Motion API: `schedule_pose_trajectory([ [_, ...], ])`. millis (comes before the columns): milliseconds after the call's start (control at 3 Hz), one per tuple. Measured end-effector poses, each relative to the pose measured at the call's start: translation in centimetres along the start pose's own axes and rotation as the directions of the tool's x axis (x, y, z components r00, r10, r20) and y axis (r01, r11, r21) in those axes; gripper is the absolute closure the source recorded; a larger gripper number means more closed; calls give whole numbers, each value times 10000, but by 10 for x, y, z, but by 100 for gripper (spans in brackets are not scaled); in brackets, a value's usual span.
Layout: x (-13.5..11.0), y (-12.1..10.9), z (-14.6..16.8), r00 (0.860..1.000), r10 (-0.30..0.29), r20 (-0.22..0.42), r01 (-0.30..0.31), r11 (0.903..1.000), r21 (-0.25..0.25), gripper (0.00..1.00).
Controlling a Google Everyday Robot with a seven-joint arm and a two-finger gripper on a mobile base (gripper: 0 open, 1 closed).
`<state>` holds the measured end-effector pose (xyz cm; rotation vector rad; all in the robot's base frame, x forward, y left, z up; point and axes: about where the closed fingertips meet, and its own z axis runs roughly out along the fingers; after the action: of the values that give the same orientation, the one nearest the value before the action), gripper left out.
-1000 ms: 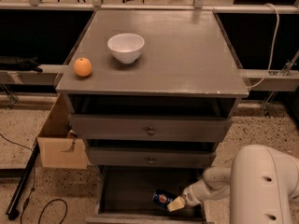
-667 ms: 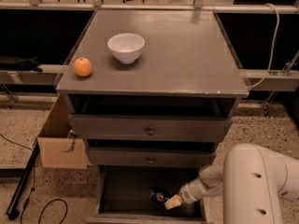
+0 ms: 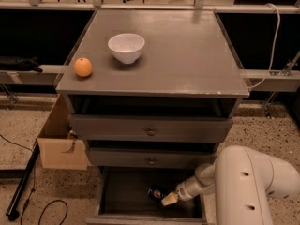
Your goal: Place pepsi can into bottom drawer
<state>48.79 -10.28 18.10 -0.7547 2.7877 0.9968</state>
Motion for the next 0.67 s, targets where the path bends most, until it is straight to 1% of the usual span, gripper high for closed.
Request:
schedule_pose_trajectory([
  [333,5,-17,3,9991,375,190,-375,9993,-12,100],
  [667,-2,-32,13,9985,547,96,-549,9984,168,100],
])
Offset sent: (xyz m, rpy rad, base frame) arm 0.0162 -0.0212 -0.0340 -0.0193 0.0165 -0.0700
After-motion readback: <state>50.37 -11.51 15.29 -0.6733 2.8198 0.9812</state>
